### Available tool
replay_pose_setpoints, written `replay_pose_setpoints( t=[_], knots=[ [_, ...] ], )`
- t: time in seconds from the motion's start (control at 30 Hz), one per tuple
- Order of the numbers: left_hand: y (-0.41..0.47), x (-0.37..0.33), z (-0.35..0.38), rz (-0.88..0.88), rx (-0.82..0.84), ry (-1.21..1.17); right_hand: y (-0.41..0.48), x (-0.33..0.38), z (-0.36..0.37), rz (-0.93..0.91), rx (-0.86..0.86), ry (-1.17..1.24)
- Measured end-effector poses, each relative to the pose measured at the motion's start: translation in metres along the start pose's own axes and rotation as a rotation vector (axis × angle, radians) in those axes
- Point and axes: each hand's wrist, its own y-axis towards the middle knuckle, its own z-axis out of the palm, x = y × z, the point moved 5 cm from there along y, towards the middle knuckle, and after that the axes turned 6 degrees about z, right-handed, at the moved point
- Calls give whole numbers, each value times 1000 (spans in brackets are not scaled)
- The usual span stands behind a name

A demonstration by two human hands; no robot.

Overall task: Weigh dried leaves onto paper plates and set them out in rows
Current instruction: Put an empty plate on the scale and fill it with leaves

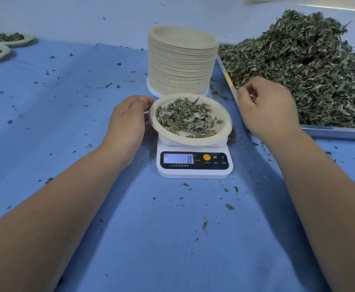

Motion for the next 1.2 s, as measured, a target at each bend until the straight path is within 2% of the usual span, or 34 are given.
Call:
replay_pose_setpoints(
  t=[0.1,0.2,0.27,0.47,0.53,0.63,0.7,1.07,1.13,1.2],
  knots=[
    [0,0,0,1,-6,11,2,-23,13,126,201,-306],
    [-1,0,1,-1,-1,17,-1,-34,25,213,402,-428],
    [-1,-1,1,1,1,16,-2,-31,27,178,412,-420],
    [-2,-1,2,5,6,9,5,-29,8,165,165,-218],
    [-2,-2,2,4,6,4,7,-38,6,222,225,-300],
    [-2,-1,2,4,7,2,5,-51,9,376,461,-426],
    [-2,-1,3,9,8,2,5,-52,11,382,531,-459],
    [-5,-4,2,13,19,32,-2,-20,8,155,262,-301],
    [-6,-6,3,14,26,32,-6,-6,-5,74,158,-175],
    [-9,-11,6,16,62,69,-17,6,-14,17,145,-57]
  ],
)
